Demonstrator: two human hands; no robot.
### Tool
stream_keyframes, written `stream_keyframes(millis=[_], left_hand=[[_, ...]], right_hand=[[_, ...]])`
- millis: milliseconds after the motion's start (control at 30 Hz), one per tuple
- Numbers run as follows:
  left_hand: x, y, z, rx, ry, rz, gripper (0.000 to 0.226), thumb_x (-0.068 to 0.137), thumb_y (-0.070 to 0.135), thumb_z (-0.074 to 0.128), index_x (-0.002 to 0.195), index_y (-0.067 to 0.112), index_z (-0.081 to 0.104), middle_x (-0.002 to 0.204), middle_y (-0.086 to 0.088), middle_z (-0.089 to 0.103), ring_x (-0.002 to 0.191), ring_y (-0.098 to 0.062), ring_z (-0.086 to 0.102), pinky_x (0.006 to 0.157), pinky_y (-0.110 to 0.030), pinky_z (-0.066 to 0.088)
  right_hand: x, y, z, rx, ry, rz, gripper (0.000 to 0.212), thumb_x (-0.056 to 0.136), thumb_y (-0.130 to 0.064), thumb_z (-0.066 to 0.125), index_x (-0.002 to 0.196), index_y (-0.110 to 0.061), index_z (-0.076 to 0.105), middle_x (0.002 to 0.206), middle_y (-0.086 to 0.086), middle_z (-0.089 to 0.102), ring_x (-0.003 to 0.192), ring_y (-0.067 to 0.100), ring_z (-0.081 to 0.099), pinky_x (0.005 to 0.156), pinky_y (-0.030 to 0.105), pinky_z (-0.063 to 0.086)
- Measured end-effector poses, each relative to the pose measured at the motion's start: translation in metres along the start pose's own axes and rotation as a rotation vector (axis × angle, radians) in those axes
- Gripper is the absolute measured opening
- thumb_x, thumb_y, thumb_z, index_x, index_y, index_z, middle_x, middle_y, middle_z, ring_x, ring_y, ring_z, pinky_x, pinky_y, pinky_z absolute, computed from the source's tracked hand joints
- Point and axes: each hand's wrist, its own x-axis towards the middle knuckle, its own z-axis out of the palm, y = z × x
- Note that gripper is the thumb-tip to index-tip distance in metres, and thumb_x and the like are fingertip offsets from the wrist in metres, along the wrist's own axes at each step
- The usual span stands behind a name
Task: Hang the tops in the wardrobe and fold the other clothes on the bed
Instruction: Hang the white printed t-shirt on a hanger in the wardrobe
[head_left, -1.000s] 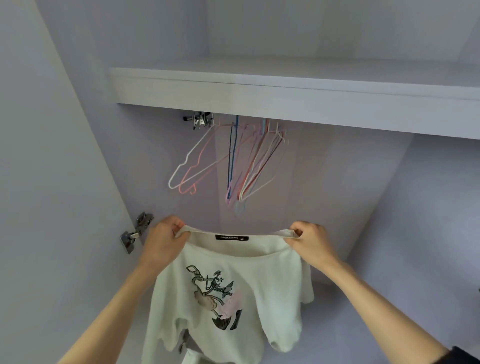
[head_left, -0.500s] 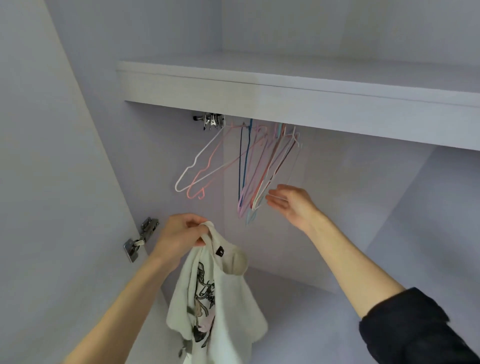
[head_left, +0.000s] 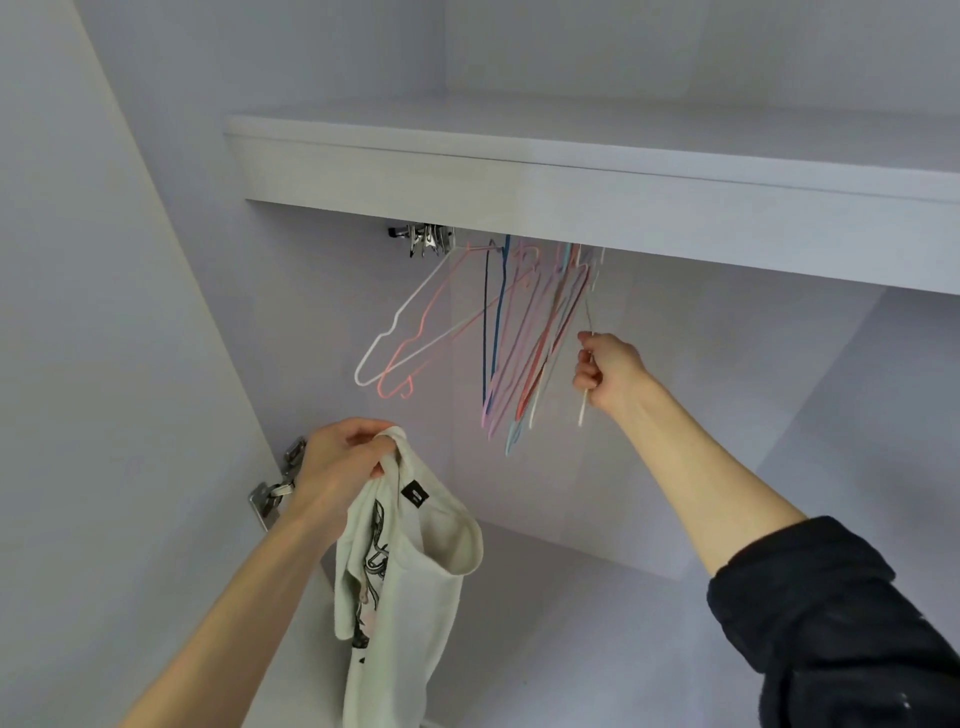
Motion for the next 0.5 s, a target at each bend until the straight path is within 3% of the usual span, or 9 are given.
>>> stream_keyframes(millis=[100,167,233,333,500], left_hand=[[-0.002,-0.002,0.002,-0.019,0.001,0.007,0.020,0.082,-0.006,0.057,0.083,0.011,0.068,0.074,-0.007,0.065,0.071,-0.017,0.059,0.069,-0.026,0.048],[-0.006,-0.002,0.005,-0.005,-0.030,0.011,0.023,0.083,-0.007,0.056,0.082,0.012,0.067,0.076,-0.008,0.065,0.071,-0.017,0.059,0.068,-0.026,0.048],[-0.012,-0.003,0.008,-0.005,-0.062,0.009,0.024,0.083,-0.009,0.055,0.082,0.012,0.067,0.074,-0.006,0.065,0.069,-0.016,0.060,0.065,-0.024,0.049],[-0.020,-0.011,0.016,-0.024,-0.115,-0.026,0.022,0.086,-0.005,0.054,0.086,0.014,0.064,0.073,-0.003,0.065,0.066,-0.013,0.063,0.062,-0.025,0.052],[-0.028,-0.027,0.034,-0.113,-0.210,-0.168,0.018,0.090,-0.001,0.052,0.090,0.015,0.058,0.069,-0.004,0.066,0.067,-0.016,0.064,0.064,-0.031,0.056]], right_hand=[[-0.005,-0.005,-0.007,-0.053,0.043,-0.127,0.021,0.095,-0.003,0.036,0.085,-0.010,0.053,0.065,0.002,0.035,0.035,0.007,0.021,0.032,0.014,0.012],[-0.009,-0.005,-0.016,-0.103,0.074,-0.196,0.012,0.095,-0.009,0.043,0.092,-0.009,0.054,0.069,0.002,0.041,0.041,0.009,0.022,0.033,0.014,0.014],[-0.010,-0.002,-0.028,-0.179,0.107,-0.230,0.016,0.095,-0.019,0.051,0.082,-0.010,0.052,0.069,0.002,0.043,0.043,0.010,0.025,0.032,0.013,0.016],[-0.011,0.014,-0.056,-0.308,0.173,-0.167,0.031,0.091,-0.031,0.058,0.070,-0.013,0.045,0.064,0.002,0.040,0.047,0.012,0.027,0.029,0.012,0.019],[-0.025,0.060,-0.118,-0.305,0.223,-0.042,0.034,0.088,-0.036,0.063,0.070,-0.017,0.042,0.057,0.000,0.032,0.040,0.010,0.022,0.033,0.014,0.017]])
